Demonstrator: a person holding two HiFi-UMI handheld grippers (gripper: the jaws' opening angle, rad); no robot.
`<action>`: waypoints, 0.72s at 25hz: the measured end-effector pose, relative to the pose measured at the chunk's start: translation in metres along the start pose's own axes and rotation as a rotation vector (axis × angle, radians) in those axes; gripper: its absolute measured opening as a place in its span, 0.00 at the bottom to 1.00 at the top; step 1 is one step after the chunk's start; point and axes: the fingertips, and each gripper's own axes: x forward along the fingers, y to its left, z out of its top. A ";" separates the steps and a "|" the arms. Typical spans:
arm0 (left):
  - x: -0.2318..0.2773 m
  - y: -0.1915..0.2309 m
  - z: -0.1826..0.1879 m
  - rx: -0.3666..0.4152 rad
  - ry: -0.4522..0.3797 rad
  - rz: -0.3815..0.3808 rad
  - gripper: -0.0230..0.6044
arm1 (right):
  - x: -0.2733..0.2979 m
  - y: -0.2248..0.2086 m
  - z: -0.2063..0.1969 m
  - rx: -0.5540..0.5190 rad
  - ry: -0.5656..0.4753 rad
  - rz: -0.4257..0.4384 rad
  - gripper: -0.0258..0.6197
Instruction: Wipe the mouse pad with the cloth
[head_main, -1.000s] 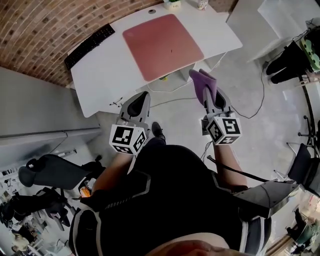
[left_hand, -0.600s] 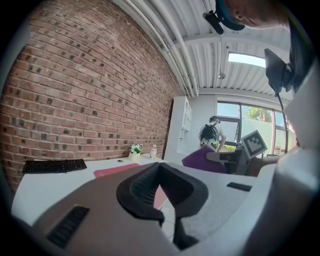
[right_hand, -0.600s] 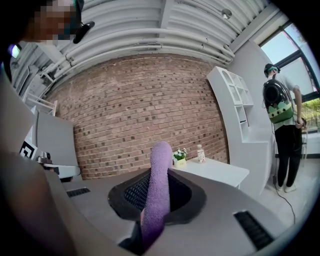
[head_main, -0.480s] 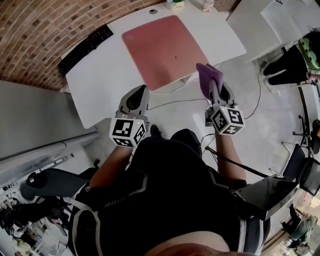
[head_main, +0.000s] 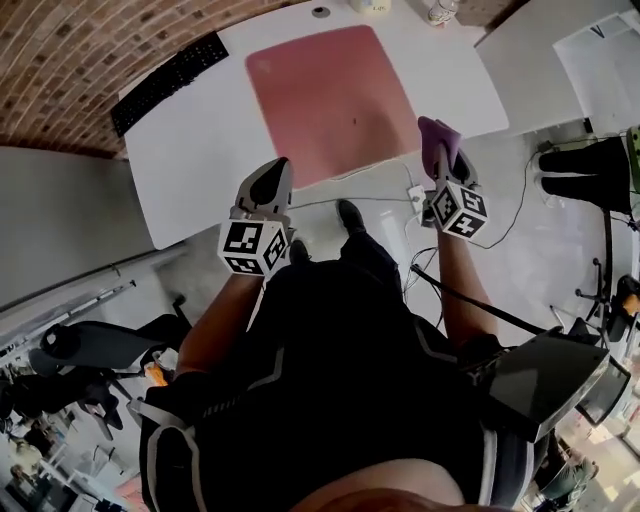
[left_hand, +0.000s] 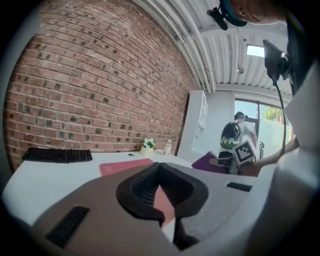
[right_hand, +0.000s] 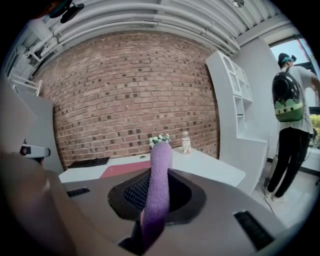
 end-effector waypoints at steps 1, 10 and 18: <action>0.006 0.001 -0.003 -0.001 0.006 0.017 0.04 | 0.010 -0.005 -0.003 -0.017 0.015 0.015 0.13; 0.054 0.002 -0.035 -0.107 0.076 0.108 0.04 | 0.084 -0.053 -0.034 -0.168 0.137 0.056 0.13; 0.055 0.016 -0.058 -0.158 0.108 0.186 0.04 | 0.111 -0.051 -0.084 -0.287 0.239 0.056 0.13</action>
